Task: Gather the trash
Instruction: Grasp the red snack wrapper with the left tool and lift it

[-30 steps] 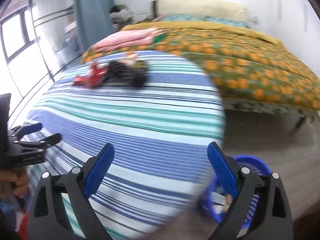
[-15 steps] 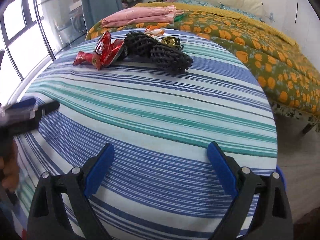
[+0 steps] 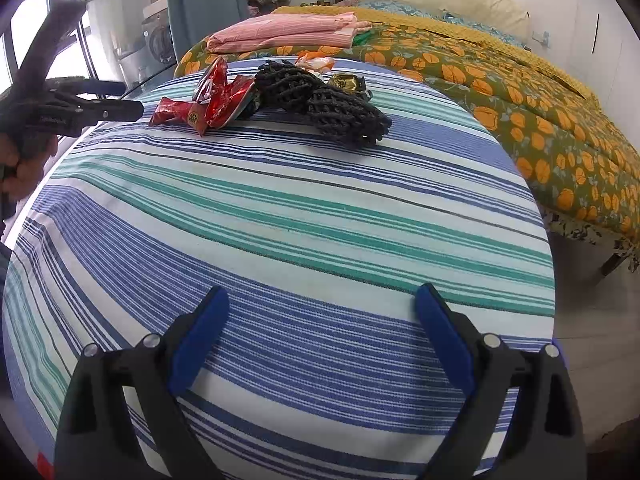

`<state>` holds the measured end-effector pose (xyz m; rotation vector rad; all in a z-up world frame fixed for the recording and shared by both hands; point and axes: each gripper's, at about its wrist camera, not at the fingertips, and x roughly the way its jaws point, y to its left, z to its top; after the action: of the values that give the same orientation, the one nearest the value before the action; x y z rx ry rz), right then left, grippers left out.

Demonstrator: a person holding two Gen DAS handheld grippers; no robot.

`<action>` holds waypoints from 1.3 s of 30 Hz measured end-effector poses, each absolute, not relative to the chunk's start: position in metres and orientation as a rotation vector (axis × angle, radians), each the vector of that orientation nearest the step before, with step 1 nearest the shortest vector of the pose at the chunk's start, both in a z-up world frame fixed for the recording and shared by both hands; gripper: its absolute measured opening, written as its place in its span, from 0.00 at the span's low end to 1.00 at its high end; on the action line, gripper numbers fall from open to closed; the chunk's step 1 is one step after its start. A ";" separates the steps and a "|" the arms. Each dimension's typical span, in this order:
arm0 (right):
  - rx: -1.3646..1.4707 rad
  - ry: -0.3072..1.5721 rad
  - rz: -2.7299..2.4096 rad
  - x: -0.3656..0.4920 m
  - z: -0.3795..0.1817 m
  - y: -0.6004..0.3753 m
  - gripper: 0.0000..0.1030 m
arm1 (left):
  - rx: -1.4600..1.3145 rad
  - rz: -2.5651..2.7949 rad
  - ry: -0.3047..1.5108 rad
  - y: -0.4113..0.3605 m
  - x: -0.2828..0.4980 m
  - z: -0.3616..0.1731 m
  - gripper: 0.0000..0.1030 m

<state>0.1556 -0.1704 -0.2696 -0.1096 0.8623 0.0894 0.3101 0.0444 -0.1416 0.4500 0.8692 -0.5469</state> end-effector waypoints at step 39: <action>-0.084 0.865 0.055 0.156 -0.268 -0.176 0.89 | 0.175 -0.439 1.068 0.087 0.219 -0.177 0.71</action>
<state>0.1562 -0.1765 -0.2682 -0.0842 0.8650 0.0549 0.2186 0.0871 -0.1768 0.1748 1.0682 -0.4389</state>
